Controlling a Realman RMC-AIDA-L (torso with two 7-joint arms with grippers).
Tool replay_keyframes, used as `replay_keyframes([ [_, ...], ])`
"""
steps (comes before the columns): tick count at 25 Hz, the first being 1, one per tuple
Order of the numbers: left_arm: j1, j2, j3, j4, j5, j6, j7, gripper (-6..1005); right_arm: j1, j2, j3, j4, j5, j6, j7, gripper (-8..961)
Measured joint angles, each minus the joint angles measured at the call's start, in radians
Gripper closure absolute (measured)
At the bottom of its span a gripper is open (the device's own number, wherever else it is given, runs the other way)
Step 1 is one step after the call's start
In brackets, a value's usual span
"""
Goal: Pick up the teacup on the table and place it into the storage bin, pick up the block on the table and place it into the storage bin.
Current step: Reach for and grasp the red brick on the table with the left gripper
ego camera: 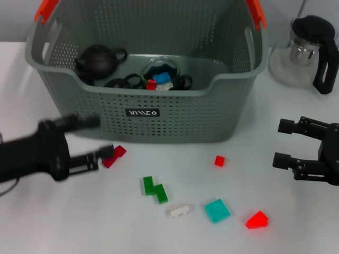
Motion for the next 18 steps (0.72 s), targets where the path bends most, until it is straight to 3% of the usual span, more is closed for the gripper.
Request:
replay_keyframes([
  [4,-0.007,-0.023,0.008,-0.018,0.155,-0.105,0.003,236,0.0,0.001,0.0,0.0,0.0,0.0,0.0,39],
  [9,-0.013,-0.044,0.038,-0.041,0.188,-0.241,0.007,251,0.0,0.001,0.0,0.0,0.0,0.0,0.0,39],
  [18,-0.053,-0.045,0.109,-0.096,0.225,-0.441,-0.039,252,0.001,0.001,0.0,0.0,0.0,0.0,0.0,39],
])
